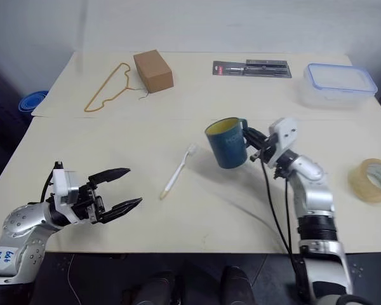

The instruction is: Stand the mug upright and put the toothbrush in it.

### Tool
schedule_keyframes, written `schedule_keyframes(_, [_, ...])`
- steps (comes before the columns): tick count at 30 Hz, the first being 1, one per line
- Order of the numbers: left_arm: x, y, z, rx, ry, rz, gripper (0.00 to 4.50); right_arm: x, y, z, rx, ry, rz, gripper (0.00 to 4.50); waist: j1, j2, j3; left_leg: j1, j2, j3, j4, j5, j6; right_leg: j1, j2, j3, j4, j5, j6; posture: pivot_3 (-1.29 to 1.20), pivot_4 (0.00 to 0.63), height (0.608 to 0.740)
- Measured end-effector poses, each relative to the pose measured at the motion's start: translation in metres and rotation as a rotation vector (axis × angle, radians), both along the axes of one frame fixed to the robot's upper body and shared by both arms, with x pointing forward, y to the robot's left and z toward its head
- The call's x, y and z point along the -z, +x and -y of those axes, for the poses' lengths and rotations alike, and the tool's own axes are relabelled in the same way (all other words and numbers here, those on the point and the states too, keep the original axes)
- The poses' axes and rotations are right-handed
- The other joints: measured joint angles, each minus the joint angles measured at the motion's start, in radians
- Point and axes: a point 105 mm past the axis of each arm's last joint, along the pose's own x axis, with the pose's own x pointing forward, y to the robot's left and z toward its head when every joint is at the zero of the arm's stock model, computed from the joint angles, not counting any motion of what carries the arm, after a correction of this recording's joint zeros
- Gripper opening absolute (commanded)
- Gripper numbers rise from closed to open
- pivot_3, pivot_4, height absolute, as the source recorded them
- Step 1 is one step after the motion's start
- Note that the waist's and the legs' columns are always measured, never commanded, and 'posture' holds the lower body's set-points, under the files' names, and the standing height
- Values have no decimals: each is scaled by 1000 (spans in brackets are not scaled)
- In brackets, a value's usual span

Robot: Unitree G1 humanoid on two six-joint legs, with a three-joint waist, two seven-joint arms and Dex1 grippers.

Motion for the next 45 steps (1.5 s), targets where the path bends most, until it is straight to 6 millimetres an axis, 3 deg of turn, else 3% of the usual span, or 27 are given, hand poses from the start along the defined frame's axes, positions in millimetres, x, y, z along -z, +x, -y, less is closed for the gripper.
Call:
schedule_keyframes(2, [-1, 0, 0, -4, -1, 7, 4500, 21, 1, -12, -5, -65, 0, 40, -2, 0, 0, 0, 0, 0, 0, 0, 0, 0, 0, 0, 0, 0, 0, 0, 150, 740])
schedule_keyframes(5, [-2, 1, -1, -14, -1, 14, 4500, 26, 1, -11, -16, -64, 5, 40, -2, 1, 0, 2, 0, -1, 0, 0, 0, 2, 0, 0, 0, 0, 0, 0, 150, 740])
schedule_keyframes(8, [-2, 1, -2, -18, -1, 15, 4500, 30, 0, -3, -22, -85, -3, 732, -1, 0, 0, 2, 0, -2, 0, 0, 0, 2, 0, 0, 0, 0, 0, 0, 150, 740])
schedule_keyframes(14, [5, 0, -16, -69, -1, -12, 4500, 35, -11, 44, 29, -170, -25, 2771, -3, 1, 0, 1, 1, -1, 0, 0, 0, 2, 0, -1, 0, 0, 0, 0, 150, 740])
schedule_keyframes(19, [10, -4, -28, -107, 8, -24, 4500, 33, -28, 66, 15, -241, -25, 4470, -3, 1, 0, 1, 1, -1, 0, 0, 0, 2, 0, 0, -1, 0, 0, 0, 150, 740])
schedule_keyframes(26, [28, -17, -60, -226, 24, -96, 4500, 37, -66, 79, -102, -288, -59, 4470, 0, 1, 1, 2, 1, -1, -1, 0, 1, 2, -1, -1, -2, 0, 0, 0, 150, 740])
schedule_keyframes(33, [28, -18, -63, -237, 23, -93, 4500, 16, -57, 51, -131, -196, -5, 4470, -2, 1, 1, 3, 2, -1, -1, 0, 0, 2, -1, 0, 0, 0, -1, 0, 150, 740])
schedule_keyframes(38, [29, -18, -63, -238, 22, -93, 4500, 23, -56, 38, -186, -286, -20, 4470, 4, 1, 1, 2, 0, -2, -1, -1, 0, 2, -2, -1, -1, 0, -1, 0, 150, 740])
schedule_keyframes(41, [28, -18, -62, -237, 22, -92, 4500, 33, -51, 51, -143, -360, -65, 4470, 2, 1, 1, 2, -1, -1, -1, 0, 1, 2, -3, -1, -1, 0, -1, 0, 150, 740])
schedule_keyframes(45, [26, -15, -60, -229, 20, -79, 4500, 35, -35, 86, -2, -428, -113, 4470, -2, 1, 1, 2, 0, -1, -1, 0, 1, 2, -2, -1, -1, 0, -1, 0, 150, 740])
